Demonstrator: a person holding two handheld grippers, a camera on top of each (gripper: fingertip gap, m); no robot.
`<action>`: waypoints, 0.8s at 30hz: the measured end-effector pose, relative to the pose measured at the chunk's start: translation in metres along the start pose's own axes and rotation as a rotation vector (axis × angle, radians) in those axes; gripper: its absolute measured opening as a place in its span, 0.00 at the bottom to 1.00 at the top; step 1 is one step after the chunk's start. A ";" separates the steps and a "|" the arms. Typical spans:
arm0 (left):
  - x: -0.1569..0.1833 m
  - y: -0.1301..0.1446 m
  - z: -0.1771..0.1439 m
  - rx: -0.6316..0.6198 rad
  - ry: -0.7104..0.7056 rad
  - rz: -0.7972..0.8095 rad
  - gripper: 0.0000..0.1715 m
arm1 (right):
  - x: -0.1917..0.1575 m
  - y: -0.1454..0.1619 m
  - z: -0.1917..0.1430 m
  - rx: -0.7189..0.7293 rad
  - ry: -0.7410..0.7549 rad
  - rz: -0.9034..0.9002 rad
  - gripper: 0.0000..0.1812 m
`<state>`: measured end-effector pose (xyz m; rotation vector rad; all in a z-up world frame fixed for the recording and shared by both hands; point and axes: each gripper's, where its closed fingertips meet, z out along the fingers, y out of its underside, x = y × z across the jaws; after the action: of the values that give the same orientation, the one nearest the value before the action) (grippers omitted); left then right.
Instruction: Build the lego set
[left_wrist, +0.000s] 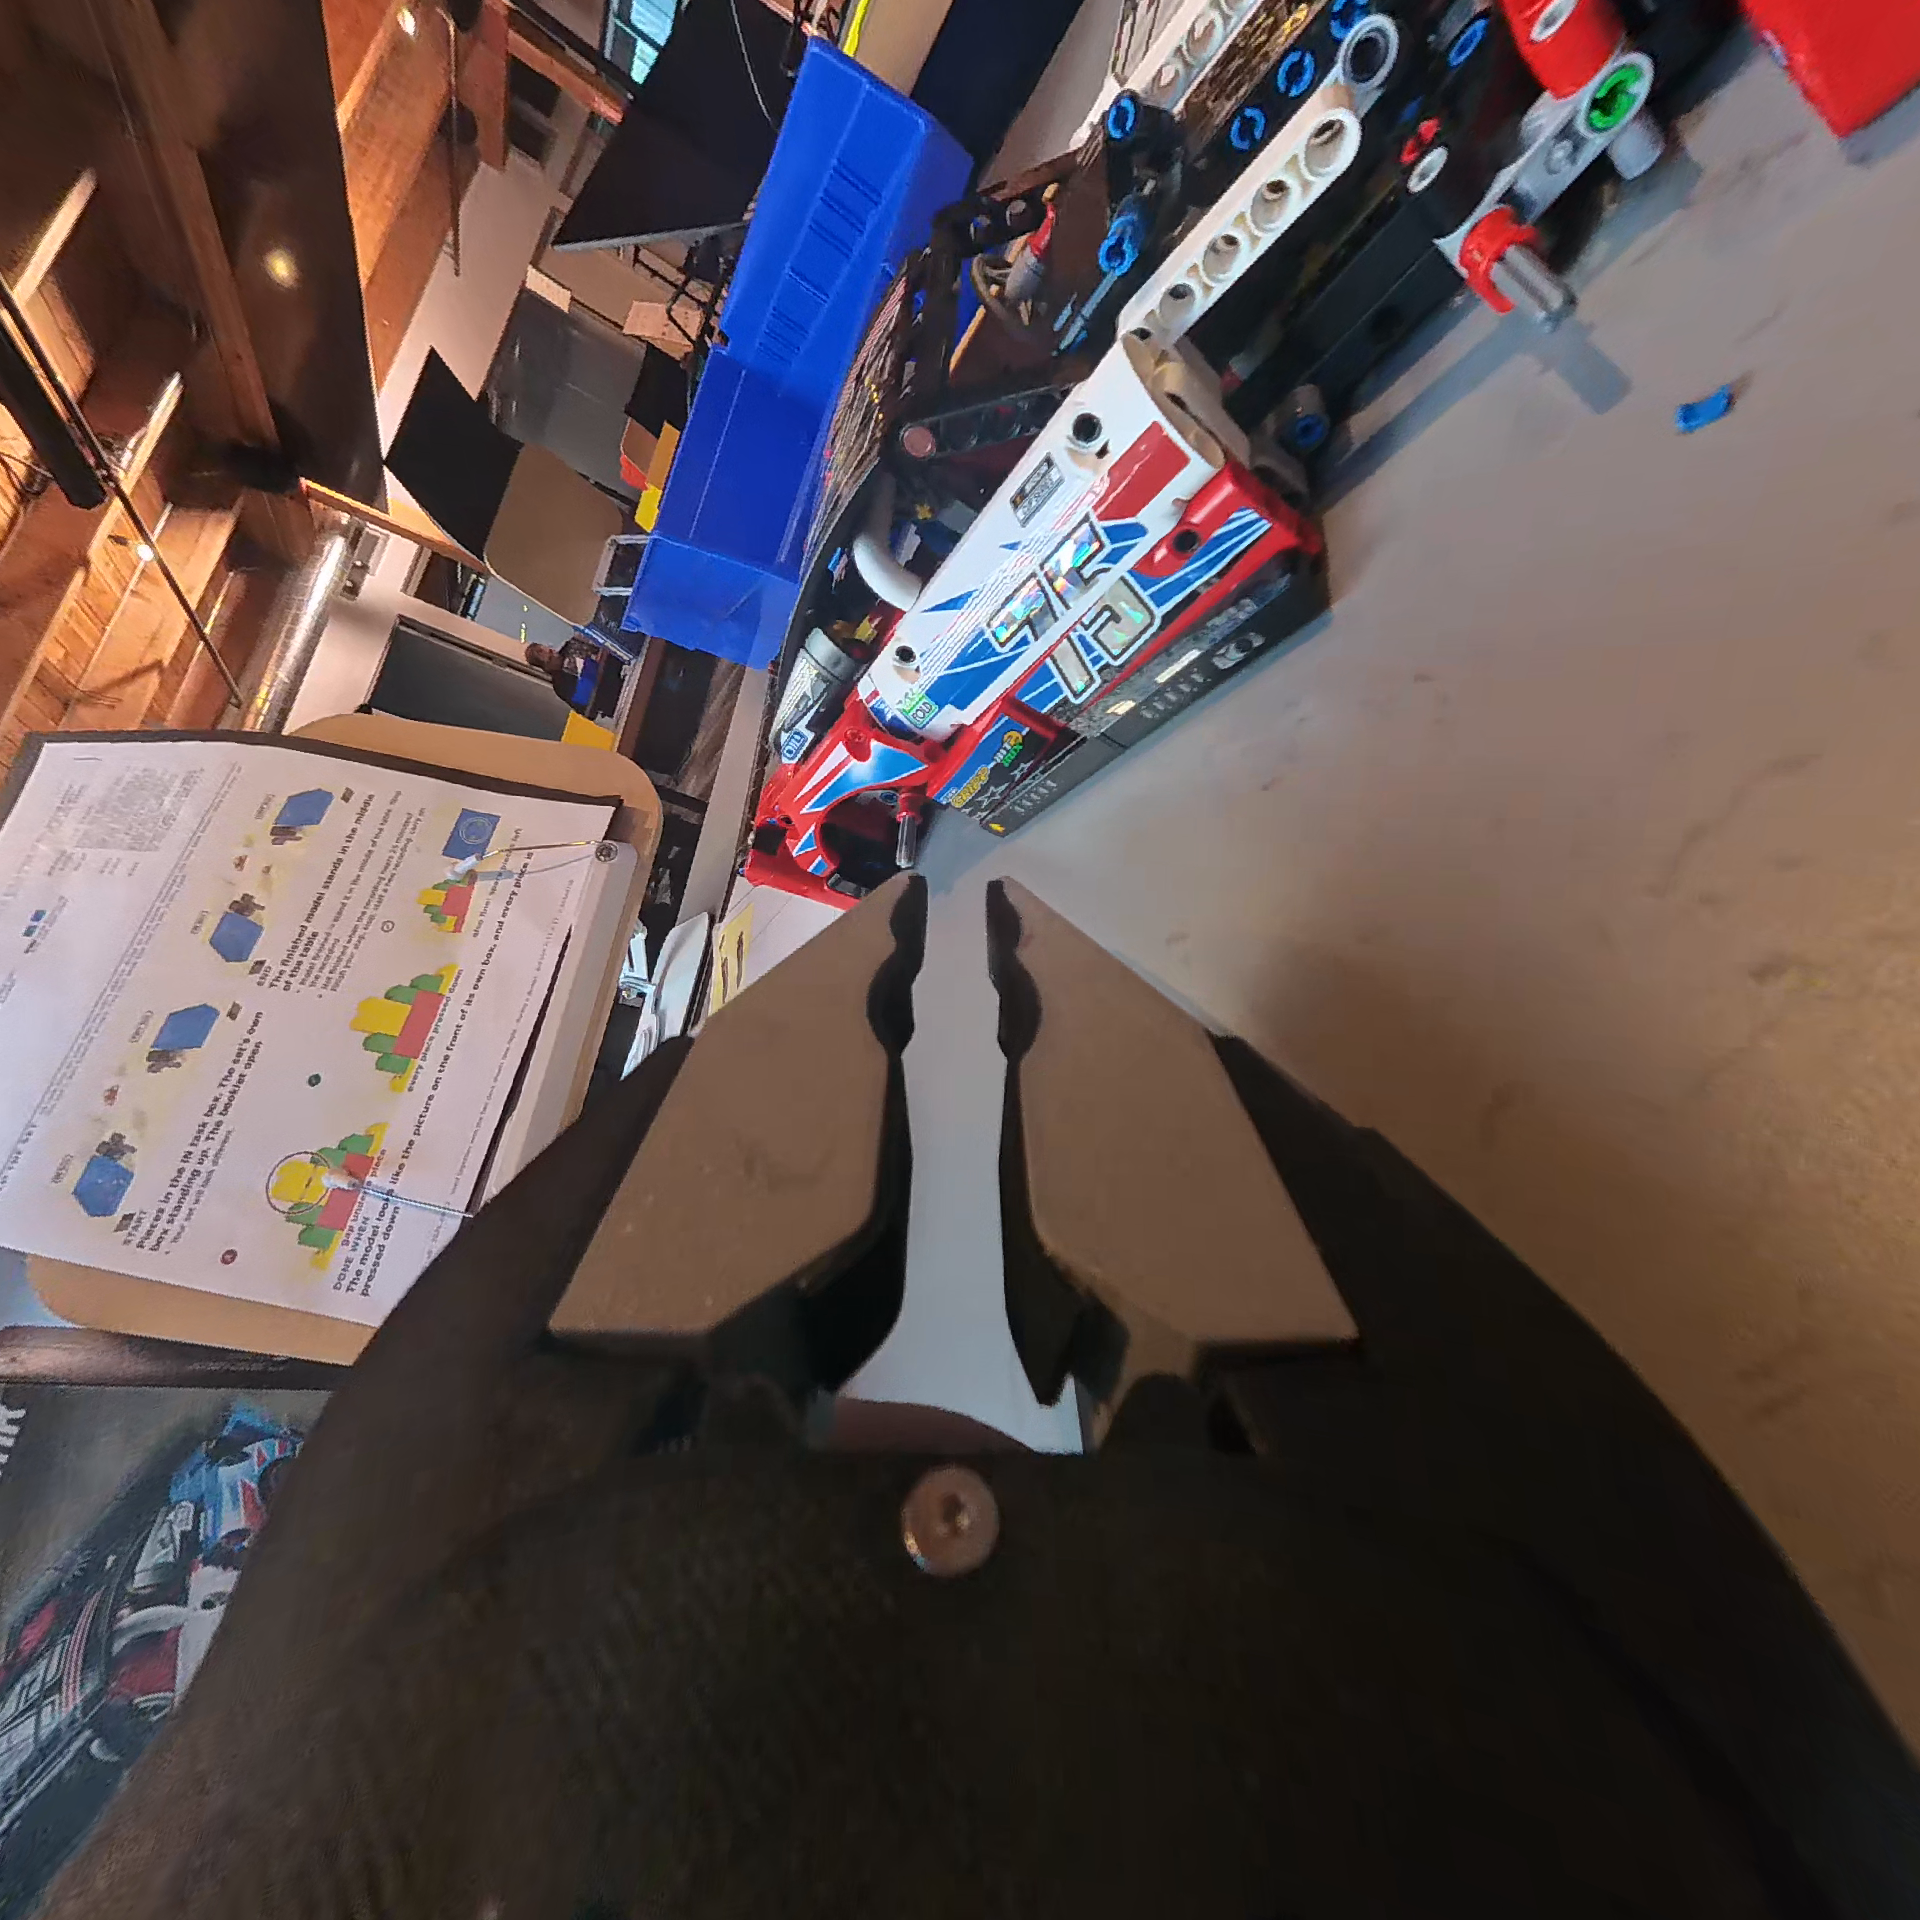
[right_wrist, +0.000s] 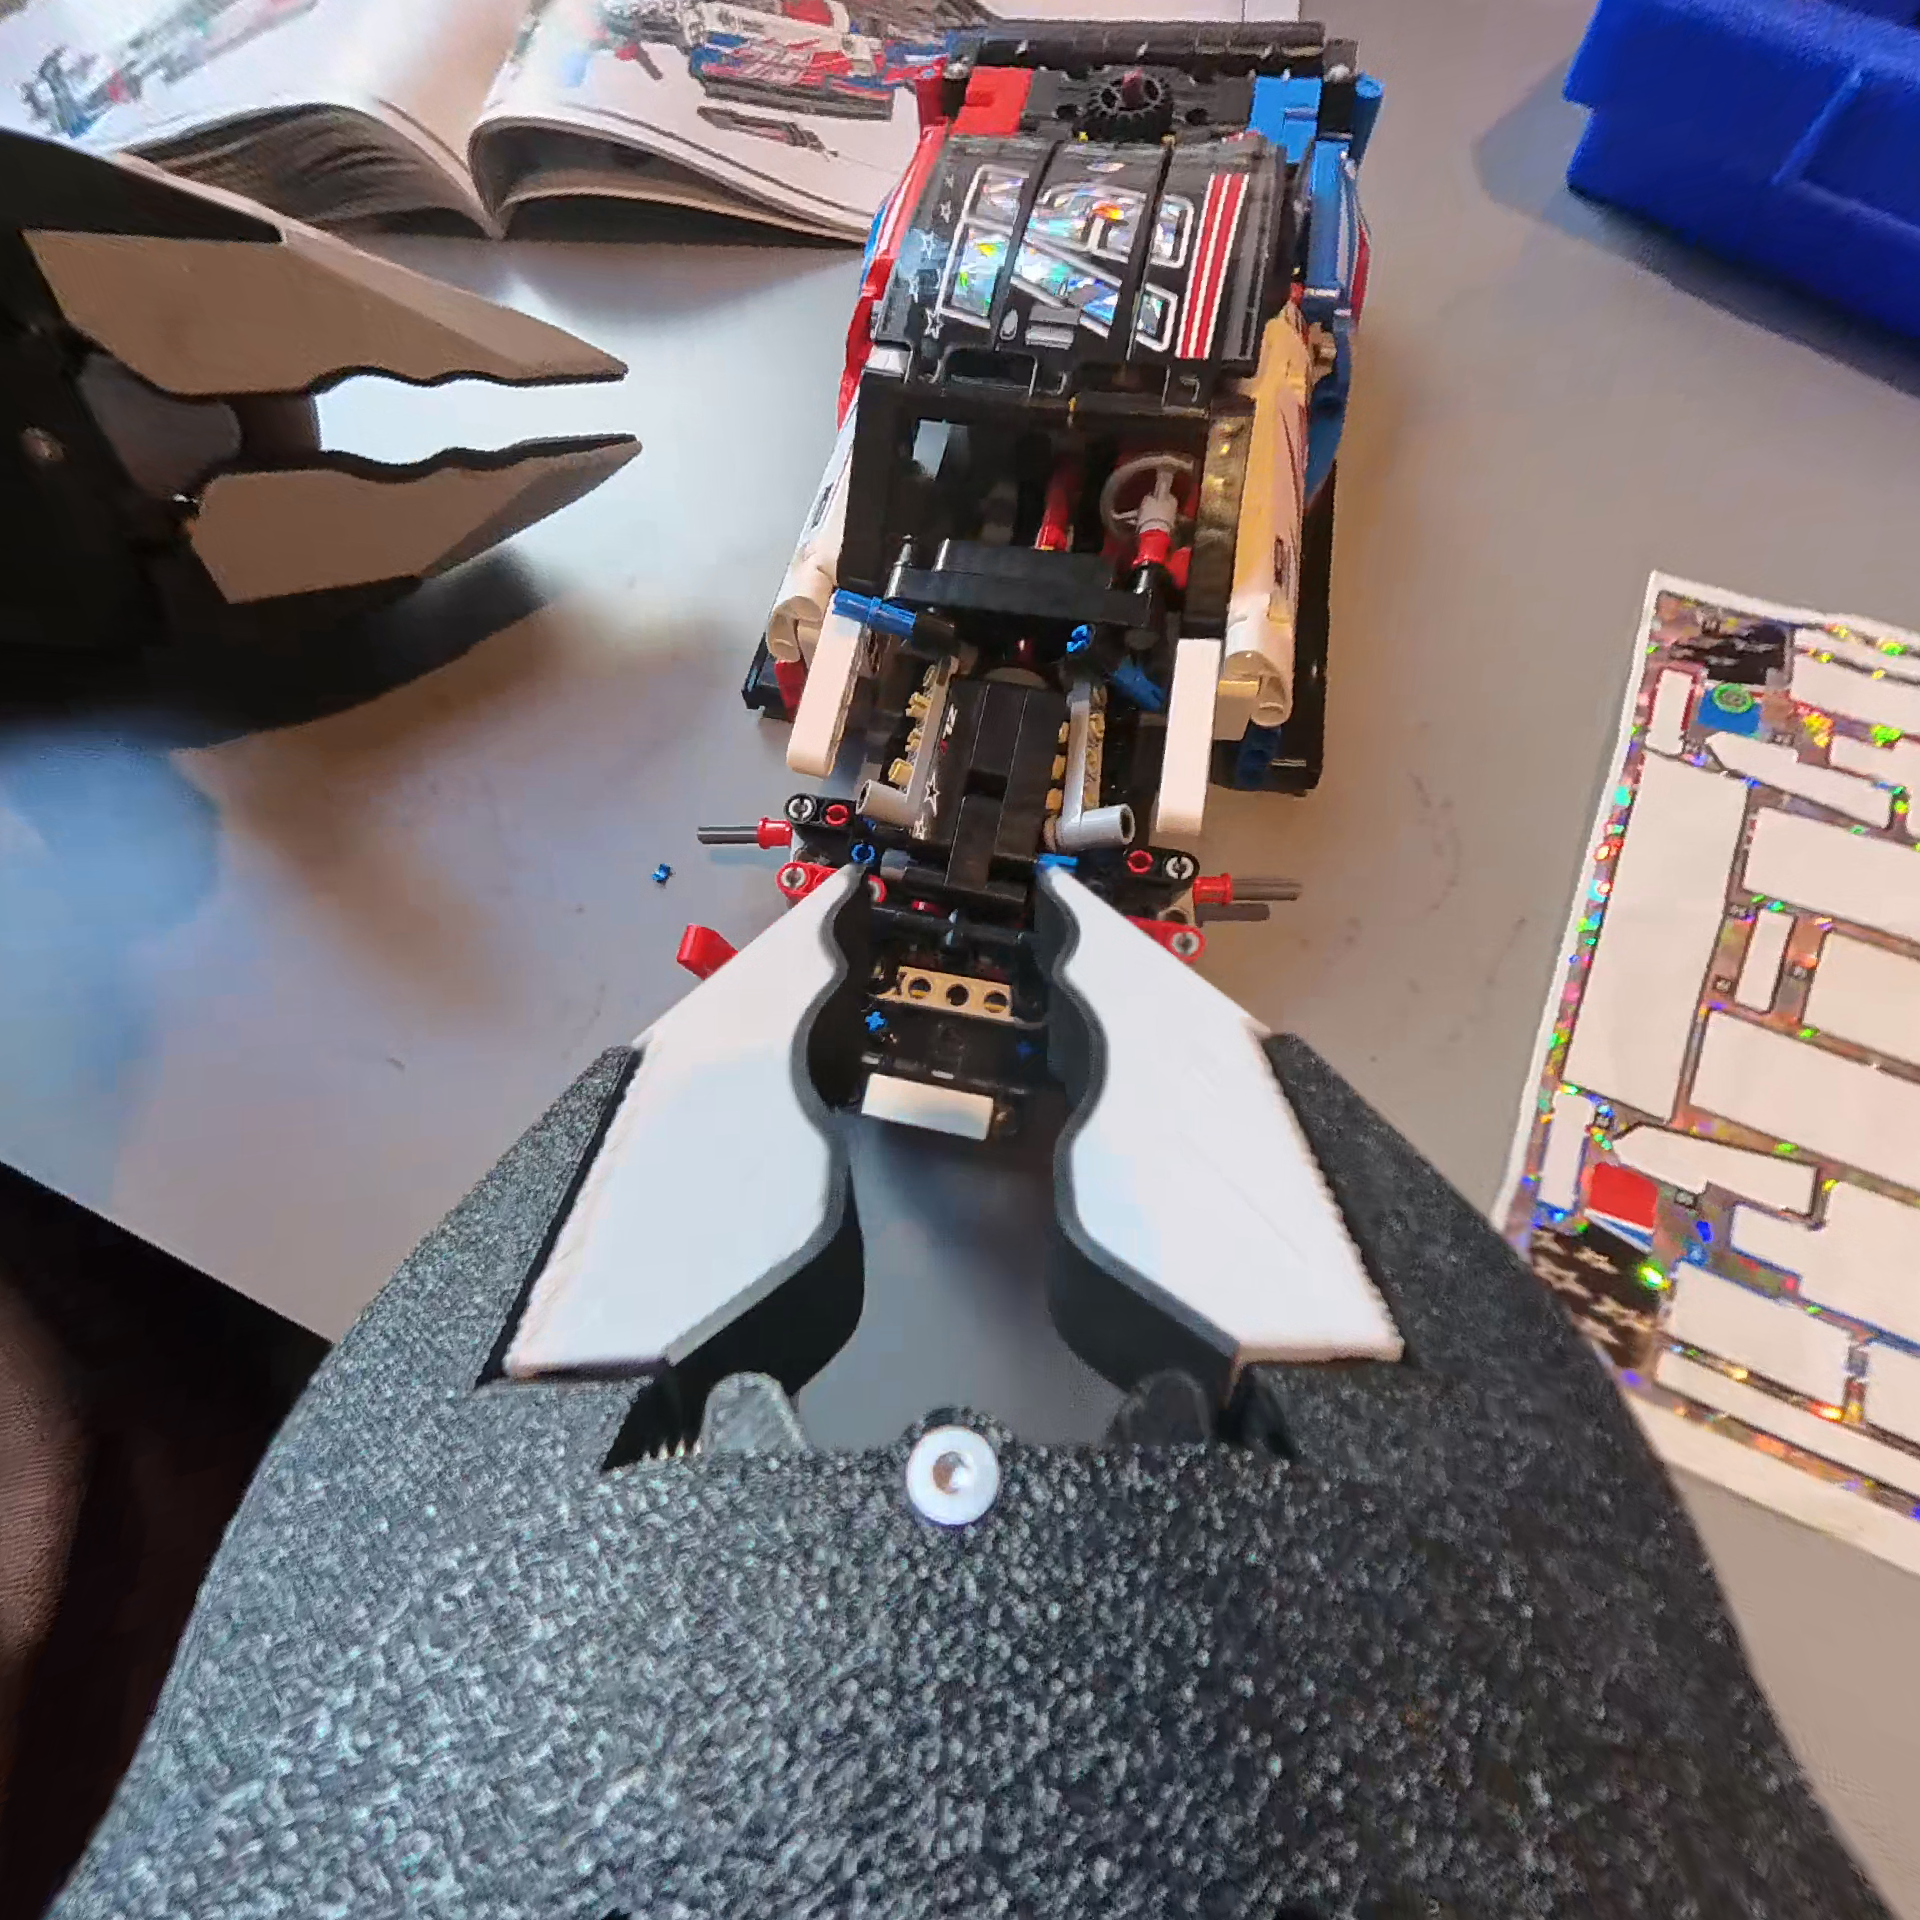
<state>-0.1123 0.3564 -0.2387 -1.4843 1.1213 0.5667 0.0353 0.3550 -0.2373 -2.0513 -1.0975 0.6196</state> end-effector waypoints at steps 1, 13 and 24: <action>0.000 0.000 0.000 0.000 0.002 -0.002 0.05 | -0.001 0.002 0.001 -0.006 0.000 0.010 0.18; -0.003 -0.001 -0.002 0.013 0.006 -0.032 0.05 | 0.005 -0.003 0.002 0.051 0.066 -0.058 0.13; -0.020 -0.084 -0.011 0.284 -0.029 -0.048 0.16 | 0.006 -0.021 -0.019 0.218 0.078 -0.107 0.13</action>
<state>-0.0505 0.3447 -0.1791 -1.2503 1.0913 0.3765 0.0402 0.3610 -0.2094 -1.8027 -1.0393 0.5739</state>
